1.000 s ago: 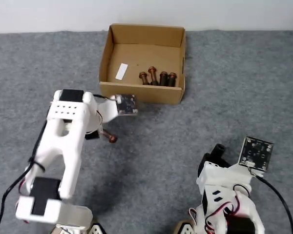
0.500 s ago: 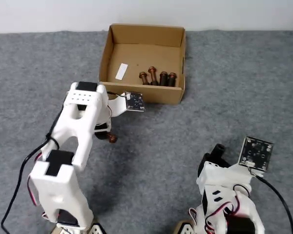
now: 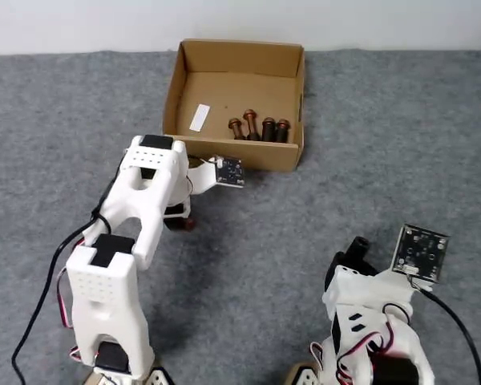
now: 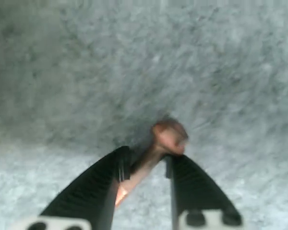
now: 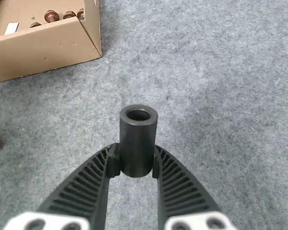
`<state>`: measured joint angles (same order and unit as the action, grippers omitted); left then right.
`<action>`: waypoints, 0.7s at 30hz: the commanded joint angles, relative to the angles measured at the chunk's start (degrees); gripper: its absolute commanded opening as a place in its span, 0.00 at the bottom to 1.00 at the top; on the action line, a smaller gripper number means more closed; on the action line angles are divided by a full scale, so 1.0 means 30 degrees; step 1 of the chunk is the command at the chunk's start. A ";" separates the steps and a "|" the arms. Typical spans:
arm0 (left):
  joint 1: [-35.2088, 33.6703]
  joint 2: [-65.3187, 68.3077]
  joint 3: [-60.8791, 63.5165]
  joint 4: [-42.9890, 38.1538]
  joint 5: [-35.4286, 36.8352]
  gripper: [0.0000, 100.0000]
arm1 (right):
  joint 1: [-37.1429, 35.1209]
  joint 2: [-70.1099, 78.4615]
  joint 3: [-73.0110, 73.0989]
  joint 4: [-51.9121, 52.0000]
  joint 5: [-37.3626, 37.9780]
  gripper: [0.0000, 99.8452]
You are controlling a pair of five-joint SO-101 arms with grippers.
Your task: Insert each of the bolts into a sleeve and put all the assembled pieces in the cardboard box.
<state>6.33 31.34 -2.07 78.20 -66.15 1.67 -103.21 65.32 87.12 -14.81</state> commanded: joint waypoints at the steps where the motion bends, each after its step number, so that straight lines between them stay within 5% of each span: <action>1: 0.0879 0.0029 -0.0718 -0.0176 -0.0059 0.04 | 0.0132 -0.0073 -0.0059 -0.0542 -0.0205 0.01; 7: 0.1641 -0.0176 -0.0806 0.1055 0.0410 0.01 | 0.0073 -0.0073 -0.0059 -0.0542 -0.0205 0.01; 21: 0.2667 -0.7121 0.0513 0.4835 0.8498 0.00 | 0.0015 -0.0103 -0.0059 -0.0542 -0.0205 0.01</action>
<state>13.63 18.86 -2.86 91.47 -45.32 1.58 -103.21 65.32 87.12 -14.81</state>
